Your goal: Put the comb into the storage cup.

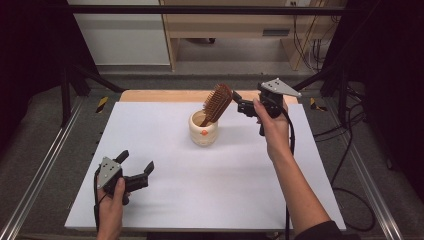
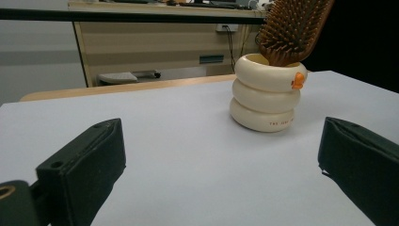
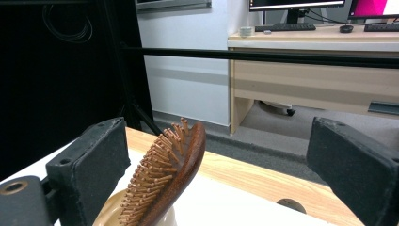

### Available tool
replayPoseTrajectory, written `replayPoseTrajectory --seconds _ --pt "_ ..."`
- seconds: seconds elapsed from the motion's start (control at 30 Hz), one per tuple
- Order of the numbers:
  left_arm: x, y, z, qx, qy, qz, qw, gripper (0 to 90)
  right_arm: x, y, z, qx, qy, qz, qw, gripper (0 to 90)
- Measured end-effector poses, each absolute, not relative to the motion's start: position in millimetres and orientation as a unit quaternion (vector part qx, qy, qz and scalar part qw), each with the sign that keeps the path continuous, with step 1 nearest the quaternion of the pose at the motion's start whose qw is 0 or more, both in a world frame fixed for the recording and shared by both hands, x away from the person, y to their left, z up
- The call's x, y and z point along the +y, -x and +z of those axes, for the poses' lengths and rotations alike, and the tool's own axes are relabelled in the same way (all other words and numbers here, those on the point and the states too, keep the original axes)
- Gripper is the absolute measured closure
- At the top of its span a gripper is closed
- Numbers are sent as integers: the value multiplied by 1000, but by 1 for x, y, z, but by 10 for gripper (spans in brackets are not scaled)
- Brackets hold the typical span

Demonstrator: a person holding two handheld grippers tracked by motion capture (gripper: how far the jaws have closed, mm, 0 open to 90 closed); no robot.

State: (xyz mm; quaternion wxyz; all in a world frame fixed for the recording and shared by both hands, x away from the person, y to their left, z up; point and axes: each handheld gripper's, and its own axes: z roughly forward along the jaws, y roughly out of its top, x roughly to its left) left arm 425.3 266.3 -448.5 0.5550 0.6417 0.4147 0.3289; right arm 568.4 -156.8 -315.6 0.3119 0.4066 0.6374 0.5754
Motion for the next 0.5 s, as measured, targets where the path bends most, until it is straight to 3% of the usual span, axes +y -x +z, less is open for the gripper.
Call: replayPoseTrajectory --seconds 0.5 --pt "265 -425 -448 409 -646 330 553 15 -160 -559 -314 637 -400 582 308 56"
